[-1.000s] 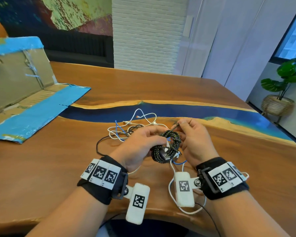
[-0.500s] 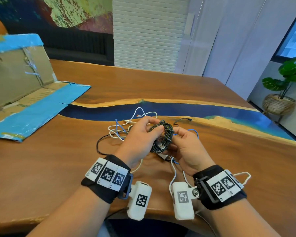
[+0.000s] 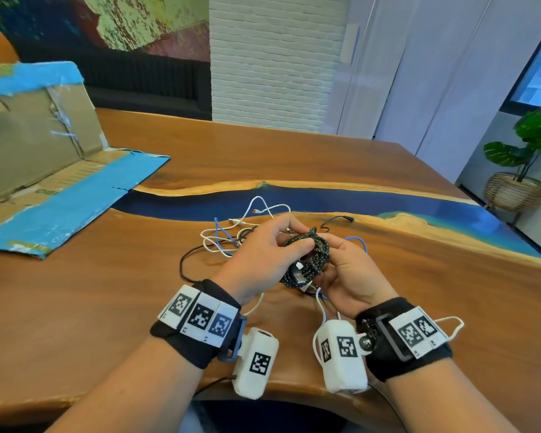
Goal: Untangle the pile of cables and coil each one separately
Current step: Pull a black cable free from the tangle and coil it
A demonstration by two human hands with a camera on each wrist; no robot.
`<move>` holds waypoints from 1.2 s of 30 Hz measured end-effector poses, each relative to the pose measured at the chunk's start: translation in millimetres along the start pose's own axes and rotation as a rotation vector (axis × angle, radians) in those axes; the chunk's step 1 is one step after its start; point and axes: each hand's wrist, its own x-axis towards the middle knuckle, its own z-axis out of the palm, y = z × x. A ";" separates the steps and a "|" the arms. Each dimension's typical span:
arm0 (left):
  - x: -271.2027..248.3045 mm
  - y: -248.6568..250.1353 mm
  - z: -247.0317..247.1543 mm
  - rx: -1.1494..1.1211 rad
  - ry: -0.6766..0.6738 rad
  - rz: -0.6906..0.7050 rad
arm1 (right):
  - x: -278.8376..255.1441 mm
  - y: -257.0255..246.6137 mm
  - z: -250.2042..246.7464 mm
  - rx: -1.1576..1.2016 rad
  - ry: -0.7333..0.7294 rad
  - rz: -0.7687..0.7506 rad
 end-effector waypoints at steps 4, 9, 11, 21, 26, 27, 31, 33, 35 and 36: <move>-2.4 1.0 2.4 0.016 -0.011 0.015 | -1.4 -1.3 -4.2 0.081 0.008 0.002; 1.7 2.6 2.2 -0.018 0.054 0.044 | -10.9 -0.3 -4.3 0.059 -0.081 0.067; 3.4 2.8 1.0 -0.038 0.088 0.050 | -13.4 -3.4 -5.1 0.062 -0.084 0.073; 6.2 2.9 7.6 0.010 0.168 0.155 | -20.2 -8.4 17.9 -0.090 -0.026 -0.004; 6.2 1.7 3.2 -0.055 0.146 0.139 | -18.8 -17.0 18.6 -0.296 -0.097 -0.035; 6.1 1.3 2.8 -0.067 0.145 0.129 | -19.6 -18.5 17.8 -0.326 -0.098 -0.048; 7.8 -2.8 -2.2 -0.079 0.179 0.093 | -23.0 -18.1 16.0 -0.418 -0.066 -0.158; 8.2 -4.1 -3.9 -0.094 0.187 0.079 | -24.1 -16.5 13.8 -0.421 -0.011 -0.214; 8.5 -4.7 -4.0 -0.109 0.182 0.068 | -24.8 -16.0 12.0 -0.418 0.025 -0.254; 8.9 -5.1 -3.5 -0.110 0.178 0.066 | -24.8 -15.8 11.0 -0.424 0.039 -0.269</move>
